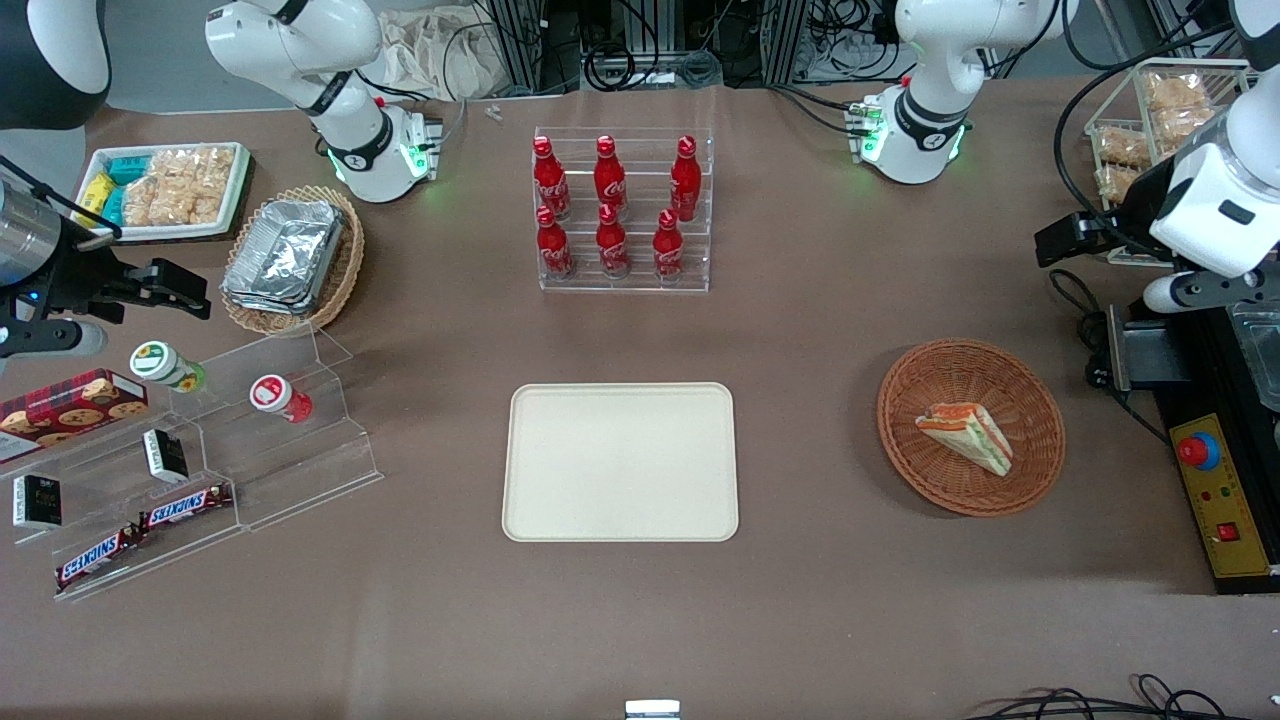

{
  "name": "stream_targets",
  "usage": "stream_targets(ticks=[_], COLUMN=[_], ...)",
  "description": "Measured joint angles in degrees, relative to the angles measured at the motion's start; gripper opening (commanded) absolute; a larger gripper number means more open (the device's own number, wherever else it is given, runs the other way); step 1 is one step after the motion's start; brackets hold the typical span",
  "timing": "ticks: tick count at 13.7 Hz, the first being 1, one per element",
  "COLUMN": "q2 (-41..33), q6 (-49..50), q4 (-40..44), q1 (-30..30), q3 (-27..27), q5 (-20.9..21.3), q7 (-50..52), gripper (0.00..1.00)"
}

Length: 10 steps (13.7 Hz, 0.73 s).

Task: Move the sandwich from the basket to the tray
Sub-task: 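Move the left gripper over the sandwich in the wicker basket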

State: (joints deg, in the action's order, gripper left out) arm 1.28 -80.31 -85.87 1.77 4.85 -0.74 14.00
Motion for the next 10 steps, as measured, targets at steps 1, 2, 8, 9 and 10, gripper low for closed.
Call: stream_targets(ticks=[1,2,8,9,10], q2=[0.0,0.0,0.0,0.0,0.0], q6=[0.0,0.0,0.0,0.0,0.0], q4=[0.0,0.0,0.0,0.0,0.0], q1=[0.1,0.2,0.3,0.2,0.2], q3=[0.0,0.0,-0.3,-0.5,-0.7], q5=[0.0,0.0,0.0,0.0,0.0], q7=[0.0,0.0,0.1,0.1,0.1], gripper=[1.0,1.0,1.0,1.0,1.0])
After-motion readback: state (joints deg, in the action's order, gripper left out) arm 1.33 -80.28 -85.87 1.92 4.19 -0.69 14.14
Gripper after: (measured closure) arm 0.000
